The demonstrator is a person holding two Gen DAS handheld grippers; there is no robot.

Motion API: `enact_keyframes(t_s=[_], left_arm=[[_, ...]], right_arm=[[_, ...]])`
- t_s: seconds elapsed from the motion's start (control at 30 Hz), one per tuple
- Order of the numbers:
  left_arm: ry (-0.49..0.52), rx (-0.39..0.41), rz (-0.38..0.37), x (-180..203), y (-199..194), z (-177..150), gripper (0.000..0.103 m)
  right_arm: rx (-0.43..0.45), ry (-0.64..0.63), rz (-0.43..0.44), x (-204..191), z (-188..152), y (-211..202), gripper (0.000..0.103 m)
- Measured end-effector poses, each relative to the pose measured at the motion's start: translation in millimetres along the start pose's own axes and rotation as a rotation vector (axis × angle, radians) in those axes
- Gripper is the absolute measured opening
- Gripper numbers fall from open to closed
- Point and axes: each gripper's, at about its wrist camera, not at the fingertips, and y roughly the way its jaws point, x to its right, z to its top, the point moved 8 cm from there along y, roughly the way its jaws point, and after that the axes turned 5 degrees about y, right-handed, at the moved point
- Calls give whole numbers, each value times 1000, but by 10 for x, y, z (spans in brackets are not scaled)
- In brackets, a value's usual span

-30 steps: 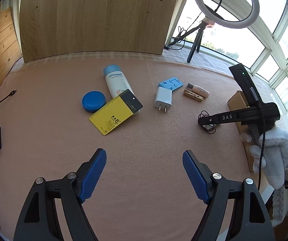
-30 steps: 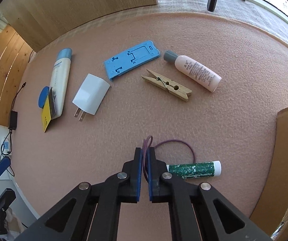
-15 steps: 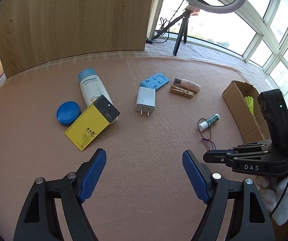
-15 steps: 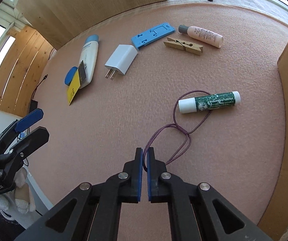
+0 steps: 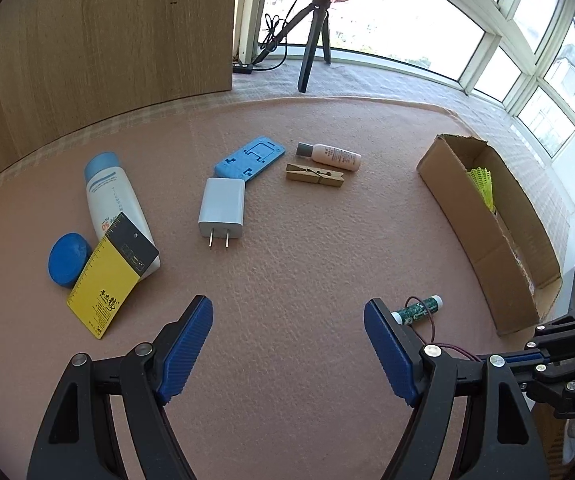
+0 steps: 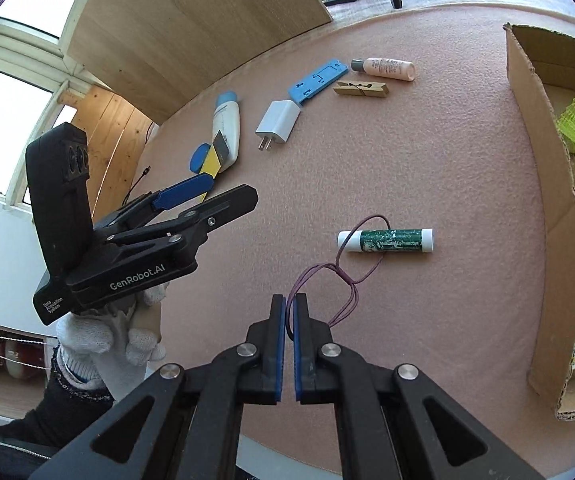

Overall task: Organize objects
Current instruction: 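Move the right gripper past the green lip balm and close on the purple cord, then grasp the green lip balm with the left gripper while the right gripper regrasps the purple cord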

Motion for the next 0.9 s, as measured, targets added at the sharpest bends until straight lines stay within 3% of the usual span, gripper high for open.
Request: enact_keyframes(t_s=[0.17, 0.4, 0.57, 0.9], left_arm=[[53, -22, -30, 151, 80, -8, 79], [202, -64, -54, 495, 252, -111, 77], [295, -83, -55, 722, 393, -118, 77], [482, -100, -31, 1101, 618, -124, 77]], right_arm=[[-25, -43, -85, 40, -147, 130, 3], [78, 127, -145, 538, -181, -108, 3], [103, 211, -168, 838, -197, -222, 3], [108, 220, -179, 921, -246, -167, 3]])
